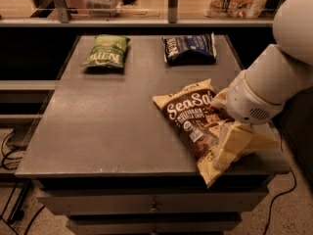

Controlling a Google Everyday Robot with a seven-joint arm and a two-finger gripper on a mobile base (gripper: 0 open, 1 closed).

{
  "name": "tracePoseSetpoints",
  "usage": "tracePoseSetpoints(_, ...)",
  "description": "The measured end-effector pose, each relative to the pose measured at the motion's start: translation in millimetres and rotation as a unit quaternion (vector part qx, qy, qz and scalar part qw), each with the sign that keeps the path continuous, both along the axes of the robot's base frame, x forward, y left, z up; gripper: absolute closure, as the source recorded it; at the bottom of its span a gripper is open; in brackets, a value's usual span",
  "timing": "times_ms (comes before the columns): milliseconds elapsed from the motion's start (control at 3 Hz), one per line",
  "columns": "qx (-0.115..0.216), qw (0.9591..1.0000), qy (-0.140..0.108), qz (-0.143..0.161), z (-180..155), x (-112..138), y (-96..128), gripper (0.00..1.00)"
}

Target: Move brown chip bag near green jalapeno chip bag

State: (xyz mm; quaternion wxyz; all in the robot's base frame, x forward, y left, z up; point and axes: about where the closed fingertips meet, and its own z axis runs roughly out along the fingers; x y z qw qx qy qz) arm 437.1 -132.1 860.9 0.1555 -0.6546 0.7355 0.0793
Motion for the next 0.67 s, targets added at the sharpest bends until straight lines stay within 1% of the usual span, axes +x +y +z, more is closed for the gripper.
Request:
tracePoseSetpoints(333,-0.007,0.9999,0.006,-0.006,-8.3,4.7,-1.0,0.41)
tracePoseSetpoints(667,-0.015,0.9998,-0.008,-0.010,1.2,10.1,-0.7,0.64)
